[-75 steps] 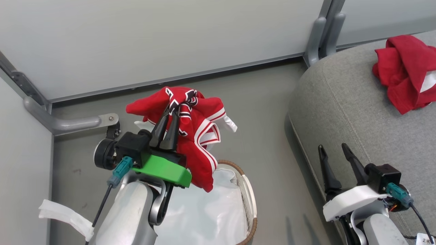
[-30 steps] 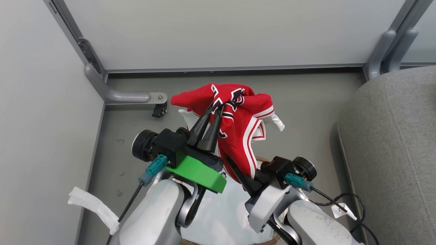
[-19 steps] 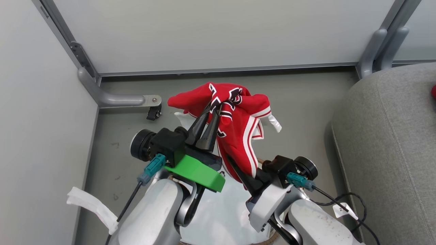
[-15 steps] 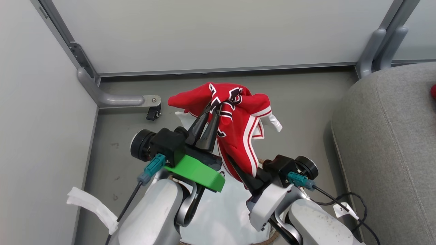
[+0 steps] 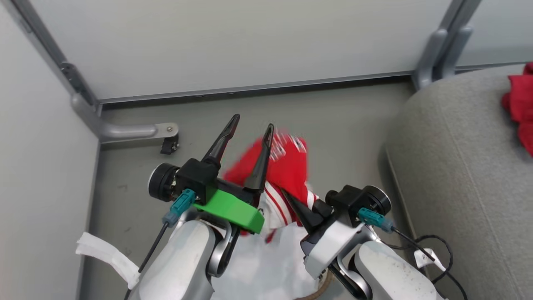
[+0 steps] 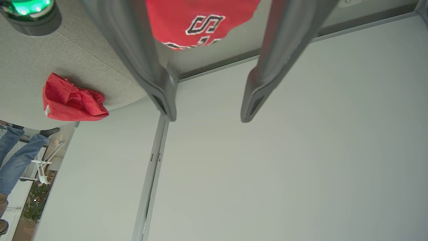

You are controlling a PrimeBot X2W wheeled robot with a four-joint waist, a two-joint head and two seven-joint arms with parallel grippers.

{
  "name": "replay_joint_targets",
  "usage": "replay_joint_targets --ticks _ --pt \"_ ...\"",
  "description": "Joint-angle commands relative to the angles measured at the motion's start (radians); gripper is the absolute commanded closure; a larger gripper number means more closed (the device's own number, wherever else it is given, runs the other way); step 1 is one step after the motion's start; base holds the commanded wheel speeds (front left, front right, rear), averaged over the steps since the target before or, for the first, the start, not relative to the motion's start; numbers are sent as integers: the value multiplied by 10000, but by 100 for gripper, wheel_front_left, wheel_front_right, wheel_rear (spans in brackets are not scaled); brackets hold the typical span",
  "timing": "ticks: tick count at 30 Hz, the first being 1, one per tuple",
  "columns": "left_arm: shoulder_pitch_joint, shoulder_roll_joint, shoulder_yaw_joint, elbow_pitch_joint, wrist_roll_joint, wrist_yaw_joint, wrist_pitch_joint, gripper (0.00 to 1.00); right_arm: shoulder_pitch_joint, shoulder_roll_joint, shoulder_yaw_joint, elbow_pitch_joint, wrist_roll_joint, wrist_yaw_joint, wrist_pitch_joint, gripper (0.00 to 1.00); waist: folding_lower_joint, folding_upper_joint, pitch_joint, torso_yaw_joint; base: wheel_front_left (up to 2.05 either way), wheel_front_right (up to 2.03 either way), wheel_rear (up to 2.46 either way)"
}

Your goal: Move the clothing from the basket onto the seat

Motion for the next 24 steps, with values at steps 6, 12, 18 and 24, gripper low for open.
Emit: replay_joint_targets --ticks 6,12,18,24 --pt "405 19 611 393 562 -233 6 0 369 -42 -285 -800 140 -14 -22 100 0 0 62 -2443 0 0 0" --pt "688 21 1052 478 858 -484 6 0 569 -44 -630 -1212 29 -14 -24 100 0 0 228 -4266 0 0 0" --pt "898 29 1275 465 1025 -617 6 0 801 -33 -952 -1413 88 -14 -24 100 0 0 387 -5591 0 0 0" --pt "882 33 1250 539 1112 -729 6 0 472 -36 -1456 -1477 -318 -14 -24 100 0 0 760 -6119 0 0 0"
